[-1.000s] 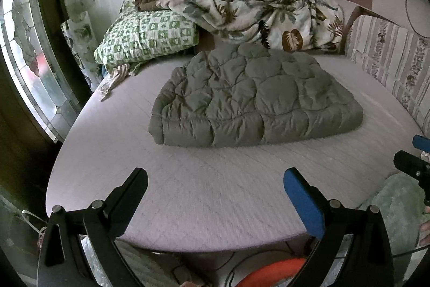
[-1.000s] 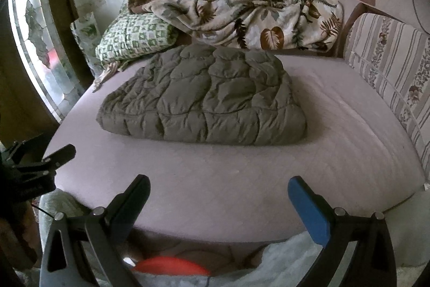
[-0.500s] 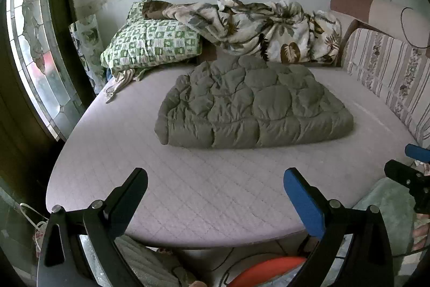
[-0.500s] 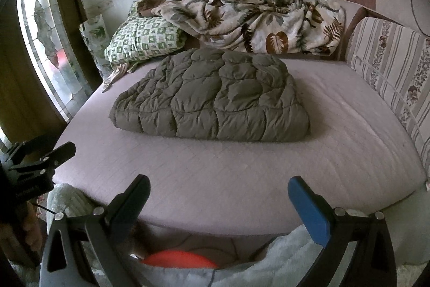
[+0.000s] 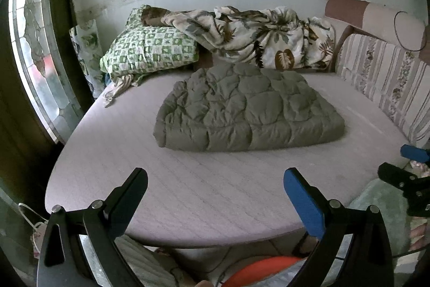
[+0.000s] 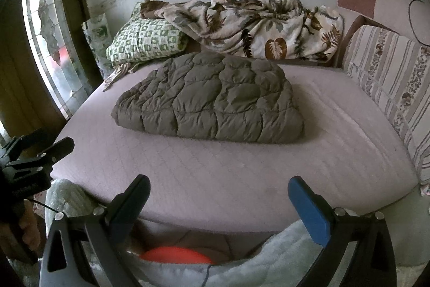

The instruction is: Fold large clothes

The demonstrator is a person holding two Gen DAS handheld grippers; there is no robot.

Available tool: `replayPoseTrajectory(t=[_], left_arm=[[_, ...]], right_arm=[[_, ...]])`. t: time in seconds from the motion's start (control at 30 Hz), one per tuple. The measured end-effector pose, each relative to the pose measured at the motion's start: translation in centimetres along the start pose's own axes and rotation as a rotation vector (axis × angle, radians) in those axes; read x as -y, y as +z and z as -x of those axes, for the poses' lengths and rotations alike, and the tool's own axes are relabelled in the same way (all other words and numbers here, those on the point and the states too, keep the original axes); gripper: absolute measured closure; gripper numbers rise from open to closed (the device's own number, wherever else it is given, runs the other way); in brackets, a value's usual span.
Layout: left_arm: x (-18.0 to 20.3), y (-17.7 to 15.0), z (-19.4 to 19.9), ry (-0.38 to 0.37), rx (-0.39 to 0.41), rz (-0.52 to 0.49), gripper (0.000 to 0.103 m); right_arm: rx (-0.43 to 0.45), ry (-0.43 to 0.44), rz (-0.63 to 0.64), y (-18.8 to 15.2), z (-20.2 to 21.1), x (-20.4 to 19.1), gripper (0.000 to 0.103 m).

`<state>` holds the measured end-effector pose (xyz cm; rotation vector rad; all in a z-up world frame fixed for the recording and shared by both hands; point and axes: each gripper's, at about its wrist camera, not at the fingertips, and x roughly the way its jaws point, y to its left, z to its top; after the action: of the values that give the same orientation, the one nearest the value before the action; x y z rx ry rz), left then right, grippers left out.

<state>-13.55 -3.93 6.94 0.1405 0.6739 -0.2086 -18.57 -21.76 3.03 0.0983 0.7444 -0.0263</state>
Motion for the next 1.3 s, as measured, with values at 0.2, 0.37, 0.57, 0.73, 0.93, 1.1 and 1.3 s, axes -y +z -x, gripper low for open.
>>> replayPoseTrajectory(t=[0.2,0.37,0.57,0.73,0.93,1.1,1.3], left_arm=[[0.7,-0.2,1.0,-0.022,0.011,-0.039,0.002],[1.2,-0.2,1.8,-0.016,0.033,-0.059,0.002],[0.8,0.0,1.8,0.003,0.026,-0.036,0.002],[0.1,0.0,1.8,-0.003,0.019,-0.012,0.002],[-0.3,-0.1,1.7,0.001,0.015,0.005,0.002],[-0.5,0.0,1.5,0.008,0.014,0.010,0.002],[-0.5,0.2,0.8,0.014,0.002,0.014,0.002]], right_arm=[[0.008,-0.003,0.002,-0.2,0.6,0.1,0.000],[0.017,-0.005,0.012,-0.2,1.3,0.2,0.000],[0.032,-0.006,-0.013,-0.3,2.5,0.6,0.000],[0.027,-0.013,-0.046,-0.6,2.9,1.3,0.000],[0.001,-0.013,-0.066,-0.9,2.3,1.7,0.000],[-0.001,-0.018,-0.063,-0.9,2.1,1.7,0.000],[-0.008,-0.024,-0.068,-0.8,1.5,2.0,0.000]])
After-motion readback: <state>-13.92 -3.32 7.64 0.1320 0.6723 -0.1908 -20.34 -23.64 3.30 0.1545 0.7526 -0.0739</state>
